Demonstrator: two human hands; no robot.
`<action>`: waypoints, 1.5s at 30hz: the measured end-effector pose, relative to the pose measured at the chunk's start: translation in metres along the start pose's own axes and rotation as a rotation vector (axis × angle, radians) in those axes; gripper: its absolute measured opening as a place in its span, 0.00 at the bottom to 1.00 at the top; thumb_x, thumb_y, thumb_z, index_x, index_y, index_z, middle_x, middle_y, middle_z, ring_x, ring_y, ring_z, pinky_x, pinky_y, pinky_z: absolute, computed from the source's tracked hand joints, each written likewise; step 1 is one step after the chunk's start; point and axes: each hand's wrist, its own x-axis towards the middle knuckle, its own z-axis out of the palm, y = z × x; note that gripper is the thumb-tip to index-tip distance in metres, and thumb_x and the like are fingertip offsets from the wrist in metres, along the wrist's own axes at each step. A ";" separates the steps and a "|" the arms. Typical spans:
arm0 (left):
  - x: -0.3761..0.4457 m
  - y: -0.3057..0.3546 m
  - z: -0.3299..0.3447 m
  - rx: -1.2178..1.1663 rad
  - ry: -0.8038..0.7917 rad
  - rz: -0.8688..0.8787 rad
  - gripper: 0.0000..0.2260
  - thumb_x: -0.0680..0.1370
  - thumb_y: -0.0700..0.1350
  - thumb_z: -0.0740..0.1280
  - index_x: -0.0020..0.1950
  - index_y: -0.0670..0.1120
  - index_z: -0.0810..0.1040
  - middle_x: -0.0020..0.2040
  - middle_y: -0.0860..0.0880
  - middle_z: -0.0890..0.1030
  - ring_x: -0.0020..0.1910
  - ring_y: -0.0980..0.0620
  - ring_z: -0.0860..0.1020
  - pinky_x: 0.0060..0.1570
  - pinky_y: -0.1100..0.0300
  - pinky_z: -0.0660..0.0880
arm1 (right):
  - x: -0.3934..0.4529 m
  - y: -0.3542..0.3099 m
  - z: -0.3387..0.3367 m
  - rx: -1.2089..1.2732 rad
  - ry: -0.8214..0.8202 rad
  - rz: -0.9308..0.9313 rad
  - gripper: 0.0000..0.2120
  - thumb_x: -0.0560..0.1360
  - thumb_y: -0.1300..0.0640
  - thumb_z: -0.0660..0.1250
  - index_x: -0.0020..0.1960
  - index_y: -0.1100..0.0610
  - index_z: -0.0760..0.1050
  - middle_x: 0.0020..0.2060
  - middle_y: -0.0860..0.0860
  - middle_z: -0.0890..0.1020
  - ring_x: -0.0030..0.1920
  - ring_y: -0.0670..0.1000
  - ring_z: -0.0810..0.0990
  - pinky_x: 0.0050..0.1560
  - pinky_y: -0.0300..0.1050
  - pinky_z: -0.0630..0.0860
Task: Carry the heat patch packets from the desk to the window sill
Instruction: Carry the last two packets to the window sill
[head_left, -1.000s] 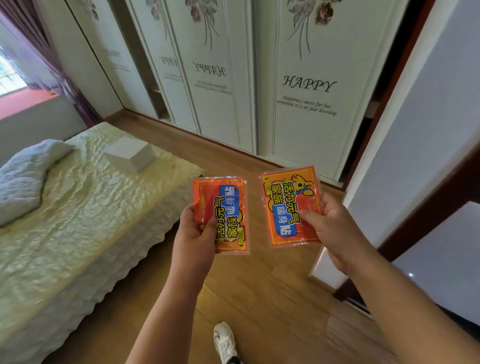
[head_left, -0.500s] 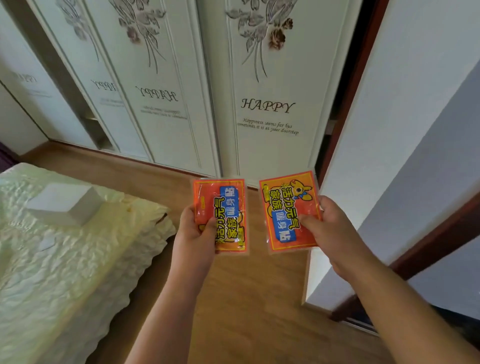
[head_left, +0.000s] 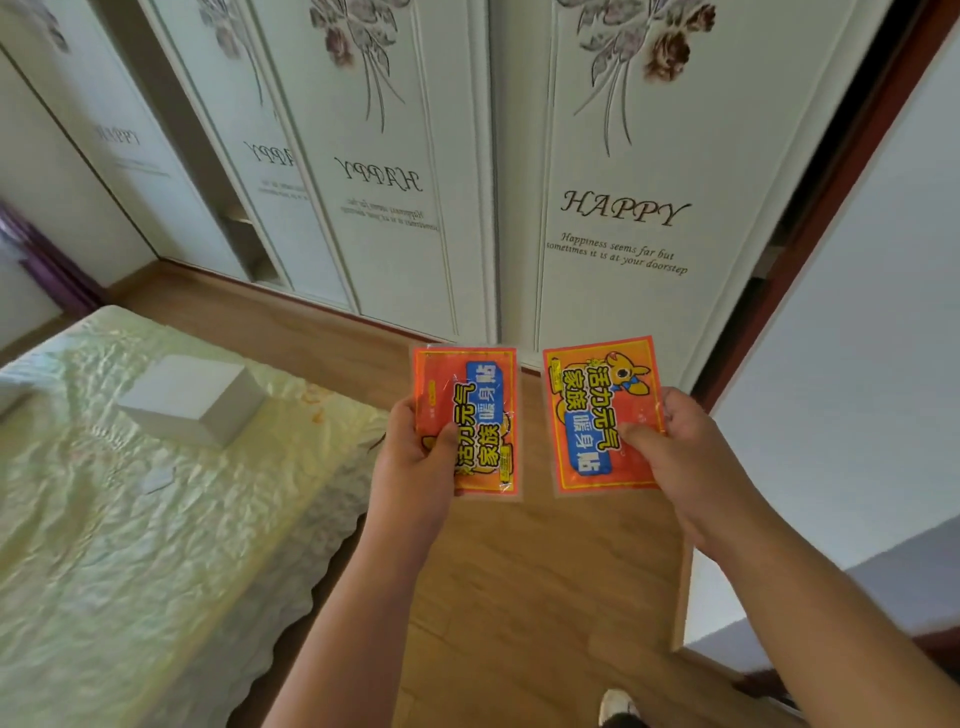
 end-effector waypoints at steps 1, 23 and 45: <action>0.007 -0.002 -0.005 0.003 0.013 -0.006 0.12 0.83 0.42 0.65 0.57 0.61 0.76 0.51 0.52 0.87 0.48 0.49 0.87 0.50 0.42 0.84 | 0.009 -0.001 0.008 0.002 -0.021 -0.002 0.08 0.83 0.57 0.68 0.59 0.46 0.78 0.49 0.44 0.88 0.47 0.48 0.89 0.58 0.60 0.84; 0.234 0.052 0.060 -0.038 0.447 -0.065 0.09 0.84 0.42 0.65 0.57 0.58 0.76 0.45 0.54 0.88 0.43 0.49 0.88 0.50 0.39 0.83 | 0.345 -0.083 0.073 0.077 -0.397 -0.051 0.09 0.81 0.59 0.69 0.58 0.48 0.79 0.49 0.47 0.89 0.47 0.51 0.90 0.55 0.60 0.85; 0.503 0.067 0.124 -0.001 0.118 -0.005 0.09 0.83 0.43 0.65 0.58 0.57 0.75 0.50 0.52 0.87 0.45 0.52 0.87 0.43 0.49 0.84 | 0.531 -0.132 0.076 0.005 -0.123 -0.034 0.10 0.82 0.60 0.66 0.58 0.46 0.78 0.50 0.46 0.89 0.48 0.49 0.89 0.57 0.56 0.84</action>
